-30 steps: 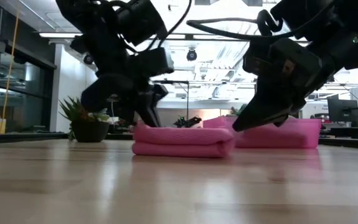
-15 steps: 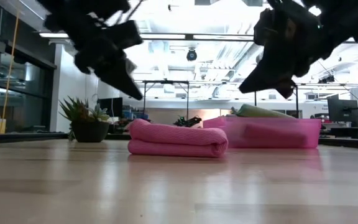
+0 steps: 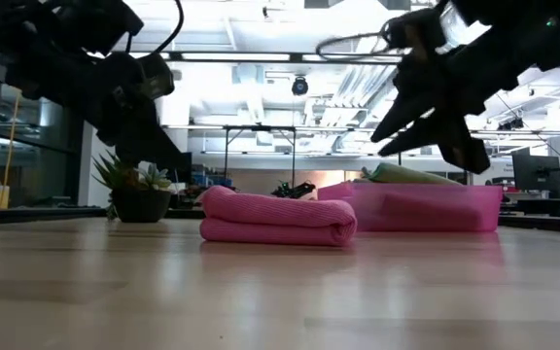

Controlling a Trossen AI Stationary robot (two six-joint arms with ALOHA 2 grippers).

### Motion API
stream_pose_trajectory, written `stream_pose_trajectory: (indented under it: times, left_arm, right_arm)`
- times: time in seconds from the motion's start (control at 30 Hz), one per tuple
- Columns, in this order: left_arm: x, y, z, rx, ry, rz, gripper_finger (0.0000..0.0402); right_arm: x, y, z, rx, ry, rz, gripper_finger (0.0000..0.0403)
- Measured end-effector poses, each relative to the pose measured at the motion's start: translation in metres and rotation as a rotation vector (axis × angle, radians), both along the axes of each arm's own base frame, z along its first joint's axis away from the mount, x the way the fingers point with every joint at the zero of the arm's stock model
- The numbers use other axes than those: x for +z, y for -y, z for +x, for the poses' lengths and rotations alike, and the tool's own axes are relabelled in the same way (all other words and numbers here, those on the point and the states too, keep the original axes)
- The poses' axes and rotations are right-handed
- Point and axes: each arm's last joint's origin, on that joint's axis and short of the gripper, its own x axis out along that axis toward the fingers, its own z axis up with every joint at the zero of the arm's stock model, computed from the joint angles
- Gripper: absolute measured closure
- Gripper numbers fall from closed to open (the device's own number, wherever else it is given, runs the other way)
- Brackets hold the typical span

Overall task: Fold microfiber towels
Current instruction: Put the folded pink microfiber cloth into the pink bin

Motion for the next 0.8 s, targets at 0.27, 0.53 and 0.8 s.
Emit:
stream_pose_trajectory:
  times: [0.27, 0.53, 0.8]
  left_arm:
    - [-0.0008, 0.0011, -0.0005, 0.001, -0.001, -0.009, 0.0401]
    - [-0.0011, 0.0011, -0.0007, -0.004, -0.005, -0.003, 0.0402]
    - [-0.0018, 0.0011, -0.0012, -0.005, -0.014, -0.004, 0.0401]
  right_arm:
    - [-0.0063, 0.0102, -0.0025, -0.048, -0.091, 0.147, 0.0155]
    - [-0.0062, 0.0103, -0.0024, -0.068, -0.088, 0.166, 0.0076]
    - [-0.0061, 0.0118, -0.0021, -0.075, -0.088, 0.166, 0.0075]
